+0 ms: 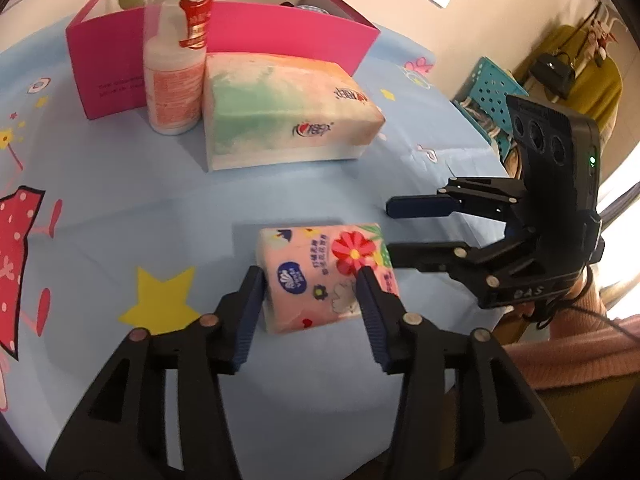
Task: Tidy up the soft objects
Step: 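Move the right gripper to the pink flower tissue pack and grasp it, then lift the pink flower tissue pack and carry it over the pink box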
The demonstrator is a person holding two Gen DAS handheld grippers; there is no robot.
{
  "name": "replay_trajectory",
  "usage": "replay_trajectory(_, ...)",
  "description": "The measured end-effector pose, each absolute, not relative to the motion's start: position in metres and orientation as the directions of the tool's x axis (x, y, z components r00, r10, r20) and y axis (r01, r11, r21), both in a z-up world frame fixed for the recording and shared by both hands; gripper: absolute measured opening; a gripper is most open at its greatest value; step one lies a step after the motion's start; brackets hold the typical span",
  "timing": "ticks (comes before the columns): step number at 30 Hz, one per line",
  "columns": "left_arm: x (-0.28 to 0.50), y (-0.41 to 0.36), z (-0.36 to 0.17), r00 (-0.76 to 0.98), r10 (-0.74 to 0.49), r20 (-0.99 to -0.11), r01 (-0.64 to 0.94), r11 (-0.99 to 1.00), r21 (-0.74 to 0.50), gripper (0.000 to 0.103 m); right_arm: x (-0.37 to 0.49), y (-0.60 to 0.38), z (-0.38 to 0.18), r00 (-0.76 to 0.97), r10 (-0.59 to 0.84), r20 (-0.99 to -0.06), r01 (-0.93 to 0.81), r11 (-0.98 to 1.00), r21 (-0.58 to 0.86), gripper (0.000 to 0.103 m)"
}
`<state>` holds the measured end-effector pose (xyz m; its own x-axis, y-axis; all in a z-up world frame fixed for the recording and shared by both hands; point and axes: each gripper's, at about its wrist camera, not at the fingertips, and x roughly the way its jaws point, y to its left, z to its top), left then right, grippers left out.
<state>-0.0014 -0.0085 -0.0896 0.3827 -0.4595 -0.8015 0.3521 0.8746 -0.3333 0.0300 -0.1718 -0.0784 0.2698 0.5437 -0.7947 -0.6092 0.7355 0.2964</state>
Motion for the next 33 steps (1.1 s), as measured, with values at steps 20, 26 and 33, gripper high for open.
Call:
replay_trajectory(20, -0.002, 0.001, -0.088, 0.41, -0.426, -0.806, 0.297, 0.898, -0.323, 0.034, 0.035, -0.166, -0.086, 0.206, 0.682, -0.702, -0.54, 0.677, 0.499, 0.048)
replay_trajectory(26, -0.003, 0.001, -0.088, 0.407, -0.43, -0.806, 0.298, 0.896, -0.328, 0.034, 0.035, -0.161, -0.089, 0.181, 0.69, -0.701, -0.537, 0.667, 0.517, 0.037)
replay_trajectory(33, -0.003, 0.001, -0.086, 0.409, -0.432, -0.804, 0.292, 0.896, -0.333, 0.034, 0.037, -0.157, -0.088, 0.2, 0.684, -0.702, -0.53, 0.678, 0.51, 0.033)
